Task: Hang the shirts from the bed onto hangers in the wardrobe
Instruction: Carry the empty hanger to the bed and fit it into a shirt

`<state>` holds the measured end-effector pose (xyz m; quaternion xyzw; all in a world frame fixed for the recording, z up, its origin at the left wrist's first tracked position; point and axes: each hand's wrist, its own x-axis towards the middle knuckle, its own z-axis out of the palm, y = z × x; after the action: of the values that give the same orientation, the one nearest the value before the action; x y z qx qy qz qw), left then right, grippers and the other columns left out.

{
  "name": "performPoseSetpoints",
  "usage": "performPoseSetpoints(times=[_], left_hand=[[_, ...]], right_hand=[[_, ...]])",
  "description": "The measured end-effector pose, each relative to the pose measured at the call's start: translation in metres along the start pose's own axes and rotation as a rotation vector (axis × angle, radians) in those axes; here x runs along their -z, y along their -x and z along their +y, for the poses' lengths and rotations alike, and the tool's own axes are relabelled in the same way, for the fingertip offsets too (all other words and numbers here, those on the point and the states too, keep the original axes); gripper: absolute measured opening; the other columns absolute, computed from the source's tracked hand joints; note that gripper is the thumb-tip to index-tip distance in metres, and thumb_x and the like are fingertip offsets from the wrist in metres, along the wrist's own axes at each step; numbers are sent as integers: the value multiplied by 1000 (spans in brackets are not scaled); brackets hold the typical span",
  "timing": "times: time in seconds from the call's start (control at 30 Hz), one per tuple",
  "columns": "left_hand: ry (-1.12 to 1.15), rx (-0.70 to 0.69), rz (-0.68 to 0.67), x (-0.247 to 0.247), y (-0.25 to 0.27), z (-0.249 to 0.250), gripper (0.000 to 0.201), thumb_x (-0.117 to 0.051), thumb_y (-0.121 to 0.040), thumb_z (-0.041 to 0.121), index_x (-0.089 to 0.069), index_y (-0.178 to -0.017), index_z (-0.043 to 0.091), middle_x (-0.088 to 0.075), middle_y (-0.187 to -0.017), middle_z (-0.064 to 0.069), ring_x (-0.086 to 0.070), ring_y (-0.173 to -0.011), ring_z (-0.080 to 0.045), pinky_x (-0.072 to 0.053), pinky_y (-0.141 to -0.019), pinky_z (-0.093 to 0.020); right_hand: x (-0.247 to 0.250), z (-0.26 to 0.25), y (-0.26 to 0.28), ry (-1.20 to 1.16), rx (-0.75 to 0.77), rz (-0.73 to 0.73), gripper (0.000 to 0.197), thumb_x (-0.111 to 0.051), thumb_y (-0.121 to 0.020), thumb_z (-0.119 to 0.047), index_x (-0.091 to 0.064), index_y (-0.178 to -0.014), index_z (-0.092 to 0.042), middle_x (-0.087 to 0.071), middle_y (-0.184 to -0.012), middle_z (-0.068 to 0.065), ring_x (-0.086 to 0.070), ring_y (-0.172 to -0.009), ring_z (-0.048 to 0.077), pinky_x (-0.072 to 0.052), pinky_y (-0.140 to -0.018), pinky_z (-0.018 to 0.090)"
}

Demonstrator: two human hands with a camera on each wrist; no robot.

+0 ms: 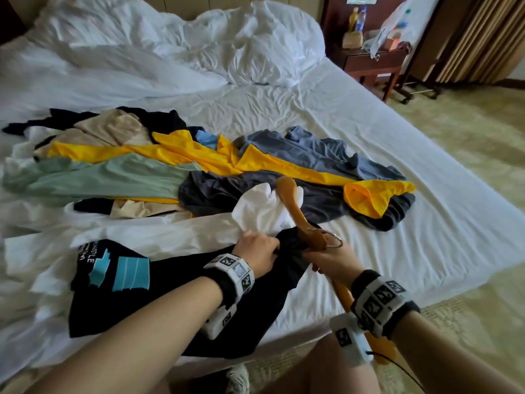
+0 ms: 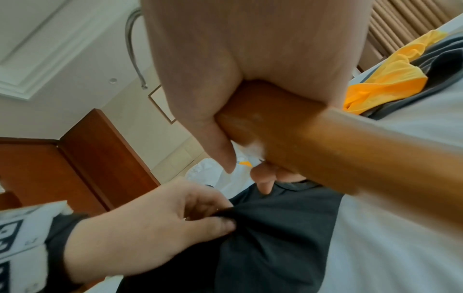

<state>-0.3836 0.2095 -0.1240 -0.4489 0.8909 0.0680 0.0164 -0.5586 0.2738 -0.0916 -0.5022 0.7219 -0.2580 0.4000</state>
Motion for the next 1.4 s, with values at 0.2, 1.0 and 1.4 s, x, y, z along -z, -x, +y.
performPoseSetpoints(times=[0.2, 1.0, 1.4], left_hand=[[640, 53, 301, 29, 27, -10, 26, -50, -95, 16, -68, -111, 6, -71, -101, -14, -66, -97, -31, -48, -84, -31], [1601, 335, 576, 206, 168, -49, 25, -56, -91, 20, -66, -69, 15, -59, -75, -8, -58, -80, -24, -43, -82, -36], [273, 110, 443, 208, 211, -121, 26, -79, -81, 19, -56, -81, 31, -59, -77, 7, -59, -74, -15, -45, -64, -35]], right_hand=[[11, -22, 3, -40, 114, 47, 52, -67, -56, -38, -69, -106, -28, -74, -90, -2, -70, -80, 18, -58, -74, 48], [-39, -133, 78, 202, 490, -17, 19, -70, -69, -11, -66, -87, -12, -66, -101, 8, -61, -95, 24, -47, -77, 35], [37, -190, 92, -101, 473, 155, 28, -71, -76, 5, -62, -68, -20, -59, -56, -3, -56, -47, 11, -48, -54, 29]])
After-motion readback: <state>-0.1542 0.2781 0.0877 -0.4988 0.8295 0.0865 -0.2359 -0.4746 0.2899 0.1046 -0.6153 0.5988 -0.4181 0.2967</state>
